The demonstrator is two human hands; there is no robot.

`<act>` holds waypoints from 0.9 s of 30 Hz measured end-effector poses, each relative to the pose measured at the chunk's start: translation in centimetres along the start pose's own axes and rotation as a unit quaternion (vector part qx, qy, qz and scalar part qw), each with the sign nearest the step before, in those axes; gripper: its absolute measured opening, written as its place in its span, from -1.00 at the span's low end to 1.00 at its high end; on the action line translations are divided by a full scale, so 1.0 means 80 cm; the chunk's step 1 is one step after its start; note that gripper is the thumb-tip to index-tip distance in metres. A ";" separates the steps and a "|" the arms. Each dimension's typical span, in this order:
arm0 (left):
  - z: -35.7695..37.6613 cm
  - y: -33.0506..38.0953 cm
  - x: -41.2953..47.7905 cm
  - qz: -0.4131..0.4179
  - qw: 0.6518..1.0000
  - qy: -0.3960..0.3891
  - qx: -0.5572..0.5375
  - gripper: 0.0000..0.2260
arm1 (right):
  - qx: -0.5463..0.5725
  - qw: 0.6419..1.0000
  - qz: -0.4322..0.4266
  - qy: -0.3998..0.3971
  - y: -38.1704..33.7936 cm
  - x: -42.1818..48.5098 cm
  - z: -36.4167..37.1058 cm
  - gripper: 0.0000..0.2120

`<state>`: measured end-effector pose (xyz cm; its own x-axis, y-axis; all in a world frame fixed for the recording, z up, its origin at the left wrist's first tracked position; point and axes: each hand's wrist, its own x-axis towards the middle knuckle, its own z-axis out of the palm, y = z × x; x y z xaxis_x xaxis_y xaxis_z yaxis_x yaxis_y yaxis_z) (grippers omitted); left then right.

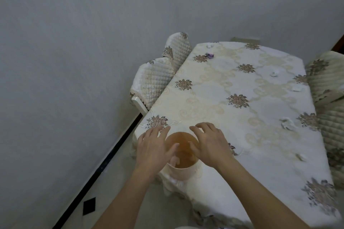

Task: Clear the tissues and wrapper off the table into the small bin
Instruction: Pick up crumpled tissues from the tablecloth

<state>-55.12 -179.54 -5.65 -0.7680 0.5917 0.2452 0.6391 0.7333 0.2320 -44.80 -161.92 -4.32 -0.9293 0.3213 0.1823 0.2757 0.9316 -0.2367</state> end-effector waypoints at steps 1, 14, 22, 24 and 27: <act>-0.003 0.002 0.001 -0.001 1.000 0.005 -0.008 -0.46 | 0.002 1.000 -0.002 0.007 0.000 0.004 -0.002 -0.55; -0.009 0.072 0.061 0.067 0.997 -0.006 -0.039 -0.49 | -0.012 0.995 0.082 0.052 0.058 -0.004 -0.041 -0.56; 0.031 0.146 0.078 0.223 0.968 -0.052 -0.103 -0.51 | -0.048 0.960 0.256 0.099 0.105 -0.090 -0.067 -0.55; 0.042 0.166 0.077 0.269 0.953 -0.064 -0.121 -0.52 | -0.058 0.945 0.301 0.115 0.109 -0.123 -0.074 -0.57; 0.053 0.197 0.065 0.323 0.931 -0.088 -0.148 -0.50 | -0.075 0.915 0.374 0.133 0.114 -0.182 -0.083 -0.57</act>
<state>-49.21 -163.49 -4.70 -0.1973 0.9422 0.2708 0.9337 0.0964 0.3448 -27.14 -156.99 -2.82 -0.3791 0.8900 0.2535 0.8592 0.4403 -0.2608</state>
